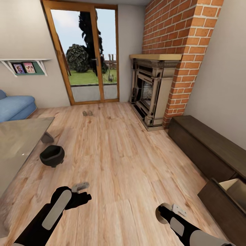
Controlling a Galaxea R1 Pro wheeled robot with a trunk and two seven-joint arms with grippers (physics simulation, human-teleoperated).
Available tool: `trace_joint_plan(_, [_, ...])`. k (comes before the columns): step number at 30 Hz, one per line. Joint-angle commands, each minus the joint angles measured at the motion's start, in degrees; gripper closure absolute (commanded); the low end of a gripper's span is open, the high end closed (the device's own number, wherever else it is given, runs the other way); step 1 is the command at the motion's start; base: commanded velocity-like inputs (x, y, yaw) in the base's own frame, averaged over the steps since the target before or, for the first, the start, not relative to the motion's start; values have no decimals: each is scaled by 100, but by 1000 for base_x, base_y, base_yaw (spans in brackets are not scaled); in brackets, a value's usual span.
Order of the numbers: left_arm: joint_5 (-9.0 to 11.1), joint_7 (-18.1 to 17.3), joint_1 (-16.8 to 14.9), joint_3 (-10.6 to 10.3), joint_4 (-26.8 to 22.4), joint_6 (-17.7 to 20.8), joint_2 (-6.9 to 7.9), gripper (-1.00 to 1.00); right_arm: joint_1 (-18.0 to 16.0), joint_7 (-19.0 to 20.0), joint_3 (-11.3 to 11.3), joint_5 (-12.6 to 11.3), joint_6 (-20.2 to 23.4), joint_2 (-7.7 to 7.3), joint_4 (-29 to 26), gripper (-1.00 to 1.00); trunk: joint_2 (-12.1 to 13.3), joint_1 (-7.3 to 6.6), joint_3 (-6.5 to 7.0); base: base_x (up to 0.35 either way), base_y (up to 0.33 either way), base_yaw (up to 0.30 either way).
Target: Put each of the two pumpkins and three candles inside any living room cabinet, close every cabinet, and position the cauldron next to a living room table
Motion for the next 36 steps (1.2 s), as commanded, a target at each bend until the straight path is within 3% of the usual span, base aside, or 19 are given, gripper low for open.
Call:
trace_joint_plan(1, [57, 59, -5, -14, -5, 1, 5, -100, -2, -25, 50, -45, -9, -2, -10, 100, -3, 2, -5, 191, 0, 6])
trace_joint_plan(36, [48, 61, -5, -14, -5, -5, 5, -100, -1, -27, 50, -44, -9, -2, -10, 100, -3, 2, -5, 193, -47, 51])
